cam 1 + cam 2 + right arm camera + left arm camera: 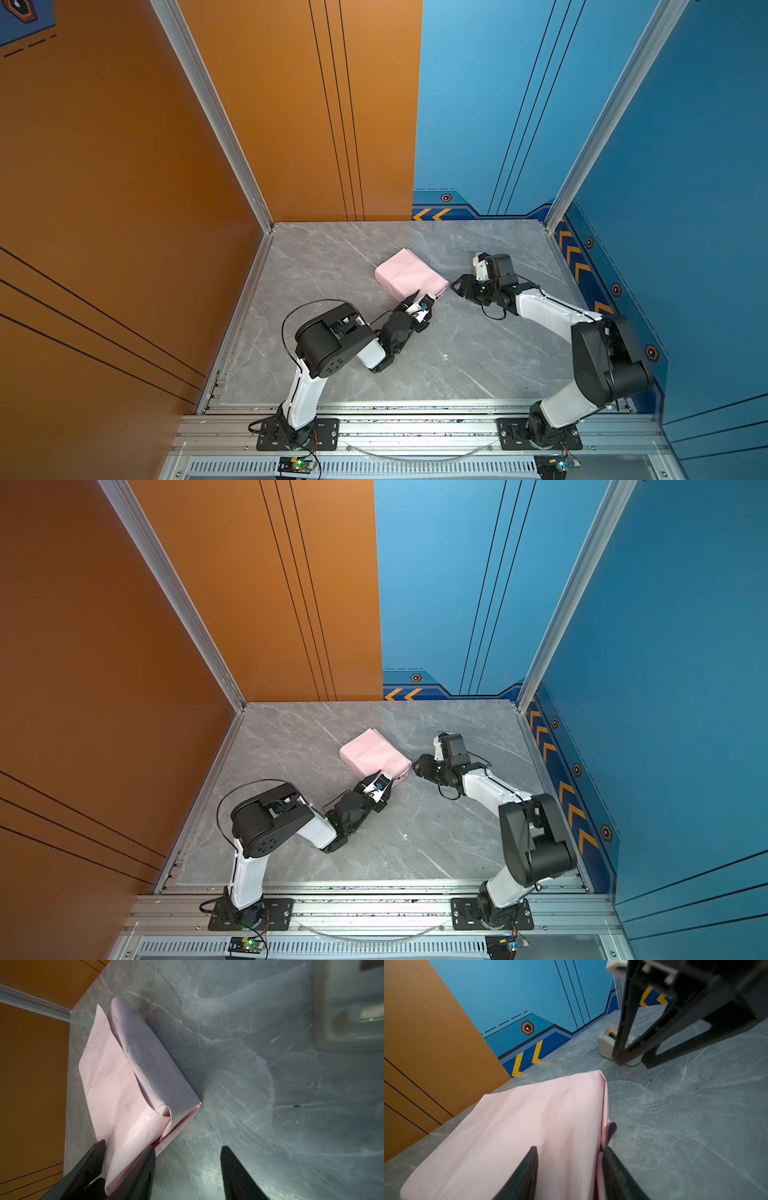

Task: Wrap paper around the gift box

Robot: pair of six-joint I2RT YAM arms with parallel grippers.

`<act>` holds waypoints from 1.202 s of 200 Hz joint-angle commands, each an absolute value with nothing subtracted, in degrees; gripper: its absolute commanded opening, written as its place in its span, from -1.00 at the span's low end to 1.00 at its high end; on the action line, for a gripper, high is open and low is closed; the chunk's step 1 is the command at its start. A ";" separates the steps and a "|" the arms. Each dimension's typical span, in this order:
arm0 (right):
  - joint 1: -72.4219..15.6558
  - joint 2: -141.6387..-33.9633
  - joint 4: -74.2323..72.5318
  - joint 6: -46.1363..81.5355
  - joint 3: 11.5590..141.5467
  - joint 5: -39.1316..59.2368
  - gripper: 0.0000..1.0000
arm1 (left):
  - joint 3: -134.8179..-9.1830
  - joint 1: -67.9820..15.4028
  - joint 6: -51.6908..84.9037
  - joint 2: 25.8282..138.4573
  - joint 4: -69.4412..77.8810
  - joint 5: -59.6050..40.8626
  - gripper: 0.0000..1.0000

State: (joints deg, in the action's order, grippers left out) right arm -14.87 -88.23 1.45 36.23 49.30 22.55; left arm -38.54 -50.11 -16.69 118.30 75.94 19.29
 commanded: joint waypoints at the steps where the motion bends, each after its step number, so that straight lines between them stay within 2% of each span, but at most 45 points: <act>1: -16.08 -85.54 -8.24 44.06 43.21 24.84 -0.09 | -34.19 -50.48 -13.12 125.70 49.45 14.58 0.01; 36: -20.81 -87.73 -17.12 50.86 38.32 23.56 -0.43 | -34.70 -50.48 -12.75 125.68 49.40 14.14 0.01; 71: -23.24 -93.17 -21.81 52.59 39.19 23.00 -0.58 | -34.98 -50.64 -12.81 125.60 49.44 13.99 0.01; 123: -24.61 -99.11 -28.01 54.40 41.83 22.59 -0.67 | -34.76 -50.75 -13.35 124.94 49.46 13.74 0.09; 171: -24.47 -101.02 -29.52 54.23 43.51 22.45 -0.71 | -33.80 -50.93 -13.36 125.24 49.44 13.35 0.45; 190: -24.44 -101.28 -30.06 54.32 43.42 22.76 -0.72 | -33.79 -51.13 -13.35 126.09 49.41 14.18 0.45; 223: -24.26 -100.87 -30.15 54.05 42.74 22.85 -0.73 | -34.01 -51.44 -13.87 128.06 49.14 15.38 0.29; 240: -24.09 -100.68 -30.23 53.96 42.43 23.07 -0.74 | -34.17 -51.75 -14.36 129.04 48.88 15.63 0.27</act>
